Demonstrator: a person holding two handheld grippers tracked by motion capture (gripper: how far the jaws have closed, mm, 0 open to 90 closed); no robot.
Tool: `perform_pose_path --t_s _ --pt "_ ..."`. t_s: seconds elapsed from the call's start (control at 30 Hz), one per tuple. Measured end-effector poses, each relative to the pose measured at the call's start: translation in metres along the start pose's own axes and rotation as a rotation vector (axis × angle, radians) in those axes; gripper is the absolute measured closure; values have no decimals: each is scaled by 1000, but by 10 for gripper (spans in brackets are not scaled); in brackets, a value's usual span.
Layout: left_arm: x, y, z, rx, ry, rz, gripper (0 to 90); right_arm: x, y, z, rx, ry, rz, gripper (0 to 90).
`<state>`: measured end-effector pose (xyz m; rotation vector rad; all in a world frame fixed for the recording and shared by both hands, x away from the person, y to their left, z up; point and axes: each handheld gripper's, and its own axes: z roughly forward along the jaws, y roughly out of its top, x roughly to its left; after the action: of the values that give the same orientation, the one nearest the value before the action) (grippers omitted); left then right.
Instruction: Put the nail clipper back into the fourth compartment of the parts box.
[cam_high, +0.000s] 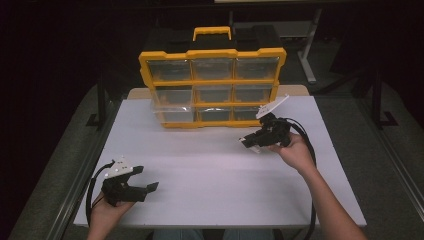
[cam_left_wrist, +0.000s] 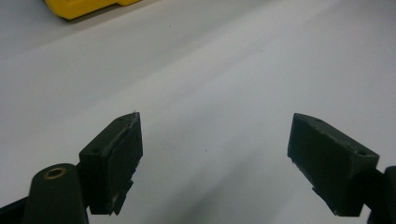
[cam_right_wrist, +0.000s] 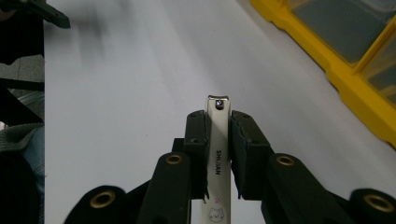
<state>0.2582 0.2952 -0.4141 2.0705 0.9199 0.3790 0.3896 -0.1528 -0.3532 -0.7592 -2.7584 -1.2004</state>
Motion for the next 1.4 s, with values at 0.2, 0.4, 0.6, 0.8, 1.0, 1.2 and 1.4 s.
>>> perform_pose_path --t_s 0.2,0.4,0.6,0.8,1.0,1.2,1.4 --pt "0 0 0 1 1 -3 182 -4 9 -9 -22 14 -10 760" --pt "0 0 0 0 1 1 182 -8 17 -17 -38 12 -15 760" --pt "0 0 0 0 0 2 182 -11 29 -26 -39 13 -25 760" --pt "0 1 0 8 -1 9 182 -13 43 -33 -49 4 -45 760" --pt "-1 1 0 5 -3 2 182 -11 60 -34 -51 3 -79 760" --pt "0 1 -1 0 -3 1 182 -11 76 -34 -49 1 -114 760" --pt "0 1 0 -1 -4 1 182 -9 90 -37 -53 -11 -126 760"
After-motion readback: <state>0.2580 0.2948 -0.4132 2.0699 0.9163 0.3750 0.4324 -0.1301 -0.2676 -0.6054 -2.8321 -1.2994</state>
